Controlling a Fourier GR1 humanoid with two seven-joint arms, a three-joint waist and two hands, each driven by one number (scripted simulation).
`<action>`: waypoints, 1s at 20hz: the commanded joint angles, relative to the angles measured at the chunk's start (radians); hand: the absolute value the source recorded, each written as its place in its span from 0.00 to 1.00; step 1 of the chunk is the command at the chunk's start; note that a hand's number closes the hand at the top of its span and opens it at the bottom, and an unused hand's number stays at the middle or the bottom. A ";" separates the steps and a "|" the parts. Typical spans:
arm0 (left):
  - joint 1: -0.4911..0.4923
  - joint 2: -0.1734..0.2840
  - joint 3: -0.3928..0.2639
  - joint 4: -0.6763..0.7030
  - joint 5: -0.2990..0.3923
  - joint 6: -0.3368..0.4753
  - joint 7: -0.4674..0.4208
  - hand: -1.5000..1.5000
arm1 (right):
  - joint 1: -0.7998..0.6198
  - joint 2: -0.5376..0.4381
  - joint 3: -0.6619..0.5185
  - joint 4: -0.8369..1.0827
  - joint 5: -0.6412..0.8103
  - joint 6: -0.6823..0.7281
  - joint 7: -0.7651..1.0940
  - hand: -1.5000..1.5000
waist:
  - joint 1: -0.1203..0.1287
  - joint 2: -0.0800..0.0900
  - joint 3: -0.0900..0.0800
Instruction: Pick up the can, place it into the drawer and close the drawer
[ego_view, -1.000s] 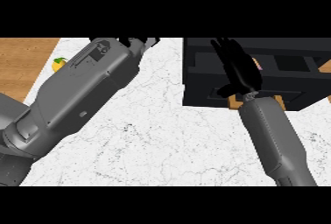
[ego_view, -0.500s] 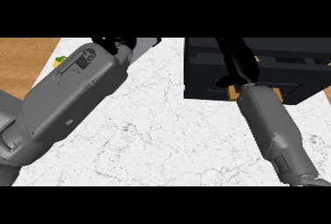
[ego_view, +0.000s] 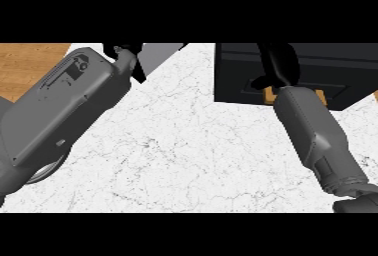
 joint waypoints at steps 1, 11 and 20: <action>-0.006 0.035 0.000 -0.034 -0.008 -0.007 0.050 0.00 | -0.083 -0.006 -0.017 0.085 0.018 -0.049 0.038 0.00 | 0.015 0.010 0.005; 0.047 0.063 0.010 -0.107 -0.028 -0.015 0.058 0.00 | -0.200 -0.067 -0.039 0.170 0.026 -0.041 0.060 0.00 | 0.030 0.016 0.005; 0.078 0.074 0.024 -0.159 -0.023 -0.023 0.075 0.00 | -0.246 0.002 -0.244 0.191 -0.219 0.118 -0.135 0.00 | 0.045 0.018 0.009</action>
